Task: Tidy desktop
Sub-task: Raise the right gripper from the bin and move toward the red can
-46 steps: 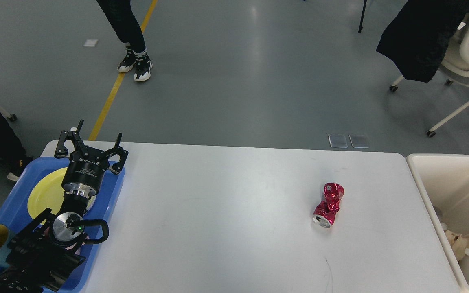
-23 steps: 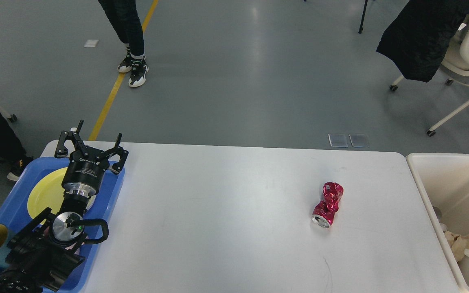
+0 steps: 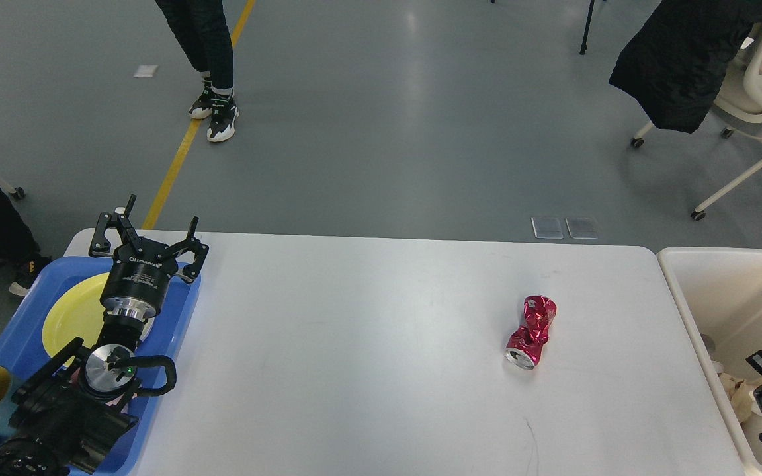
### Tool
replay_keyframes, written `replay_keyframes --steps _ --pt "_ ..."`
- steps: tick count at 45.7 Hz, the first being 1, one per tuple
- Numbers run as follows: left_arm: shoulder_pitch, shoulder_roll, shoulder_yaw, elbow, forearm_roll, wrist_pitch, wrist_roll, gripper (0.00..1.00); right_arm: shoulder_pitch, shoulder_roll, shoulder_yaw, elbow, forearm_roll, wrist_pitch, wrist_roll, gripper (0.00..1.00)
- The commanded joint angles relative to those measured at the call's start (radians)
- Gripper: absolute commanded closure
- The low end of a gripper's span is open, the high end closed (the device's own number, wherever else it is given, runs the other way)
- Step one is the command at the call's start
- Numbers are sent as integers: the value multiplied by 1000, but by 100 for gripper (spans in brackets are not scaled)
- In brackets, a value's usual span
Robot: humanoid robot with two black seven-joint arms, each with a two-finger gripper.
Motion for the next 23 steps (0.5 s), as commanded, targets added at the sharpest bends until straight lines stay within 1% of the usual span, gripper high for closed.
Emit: replay_keyframes --steps 1,23 --pt "0 0 0 0 0 0 0 4 6 6 0 2 0 -3 0 0" --pt "0 0 0 0 0 1 0 4 59 -5 5 5 3 11 0 0"
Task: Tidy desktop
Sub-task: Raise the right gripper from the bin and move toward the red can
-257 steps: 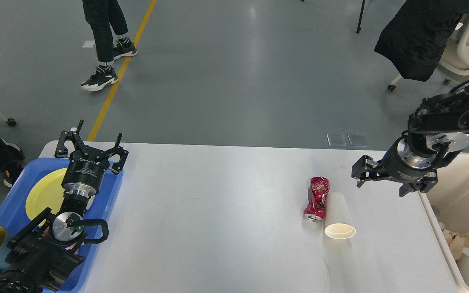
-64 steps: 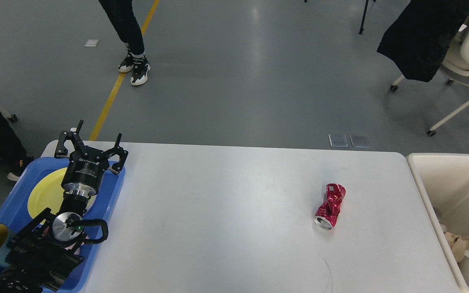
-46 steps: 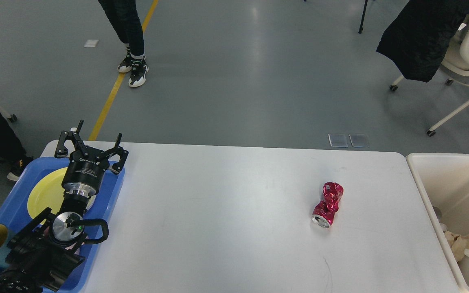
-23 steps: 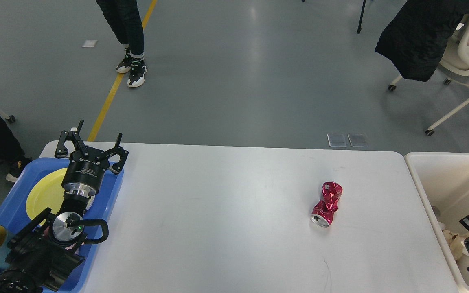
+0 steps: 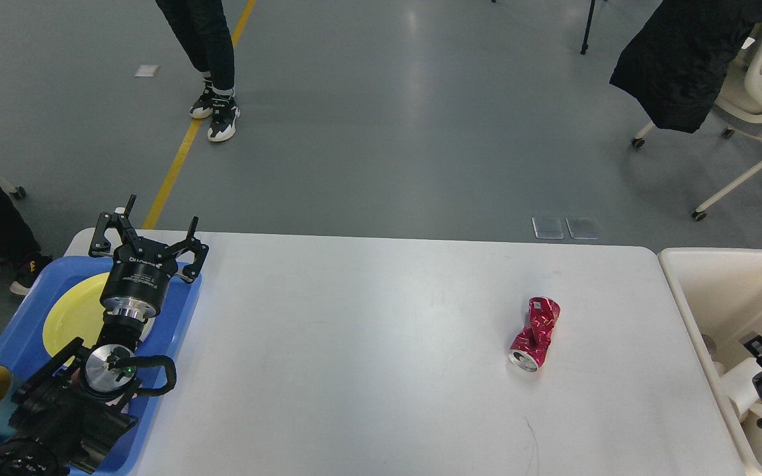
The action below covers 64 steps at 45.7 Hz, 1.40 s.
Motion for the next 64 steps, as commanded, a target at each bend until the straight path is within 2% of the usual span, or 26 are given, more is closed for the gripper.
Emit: replay_keyframes --steps 1,17,23,29,39,50,55,59,64 --pt "0 0 0 0 0 1 0 4 13 1 3 2 1 10 0 0" --pt "0 0 0 0 0 1 0 4 16 2 -6 -3 -4 10 0 0" --pt "0 0 0 0 0 1 0 4 108 7 -41 16 -18 19 -8 0" --pt "0 0 0 0 0 1 0 4 209 2 -169 48 -18 68 -18 0" --pt "0 0 0 0 0 1 0 4 542 -30 -301 327 -76 203 -18 0" --pt "0 0 2 0 0 -1 0 4 973 -15 -350 838 -292 343 -18 0" --pt "0 0 2 0 0 -1 0 4 1150 16 -385 1014 -295 504 -20 0" --pt "0 0 2 0 0 -1 0 4 1274 60 -390 1083 -291 628 -20 0" --pt "0 0 2 0 0 1 0 4 1432 93 -376 1188 -278 719 -17 0"
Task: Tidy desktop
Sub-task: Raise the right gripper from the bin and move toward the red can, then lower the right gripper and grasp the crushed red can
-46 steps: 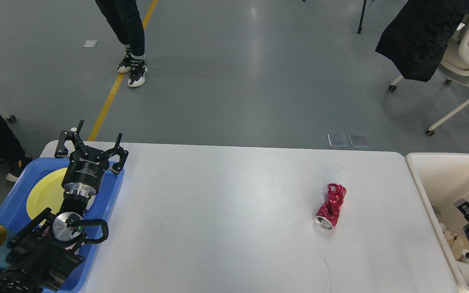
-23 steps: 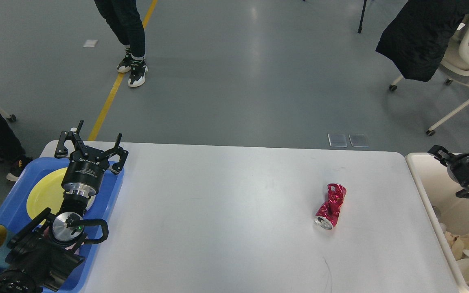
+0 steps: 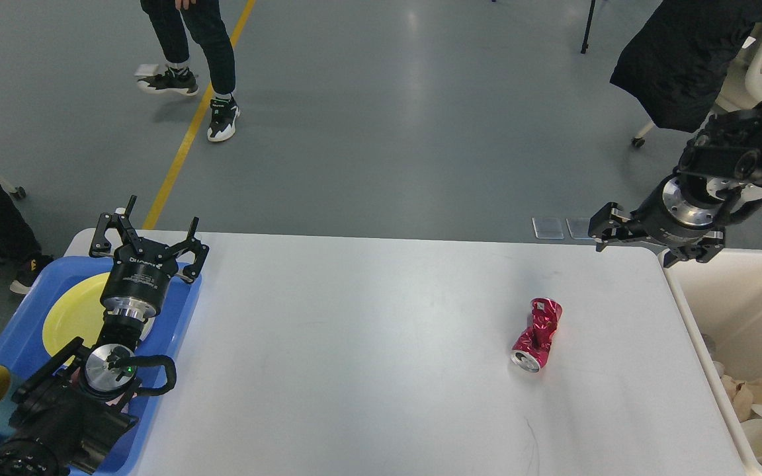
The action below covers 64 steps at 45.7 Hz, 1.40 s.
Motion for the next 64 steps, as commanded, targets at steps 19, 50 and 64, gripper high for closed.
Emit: replay_keyframes --steps 19,50,64 --pt "0 0 0 0 0 1 0 4 609 -21 -79 459 25 198 2 0" --pt "0 0 -2 0 0 1 0 4 187 -2 -1 279 79 -77 0 0" --pt "0 0 -2 0 0 1 0 4 -265 68 133 -6 136 -180 -15 0"
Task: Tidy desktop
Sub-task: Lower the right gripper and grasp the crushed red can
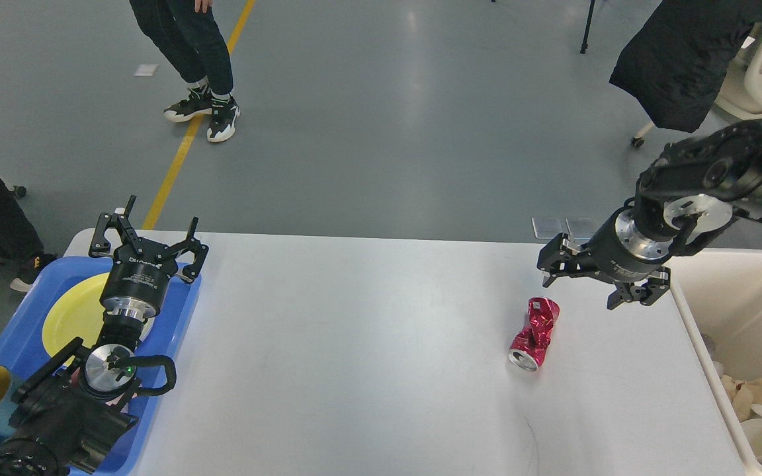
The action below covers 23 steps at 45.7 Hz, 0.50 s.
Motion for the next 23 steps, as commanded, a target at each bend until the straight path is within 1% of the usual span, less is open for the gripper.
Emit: replay_keyframes --steps 1,12,18,23 --pt "0 0 0 0 0 0 0 4 -165 53 45 -133 8 -30 -12 0" --pt "0 0 0 0 0 0 0 4 -440 106 134 -444 3 -33 -14 0" --pt "0 0 0 0 0 0 0 4 -517 151 153 -547 2 -36 -14 0" --pt "0 0 0 0 0 0 0 4 -548 162 157 -587 3 -64 -12 0"
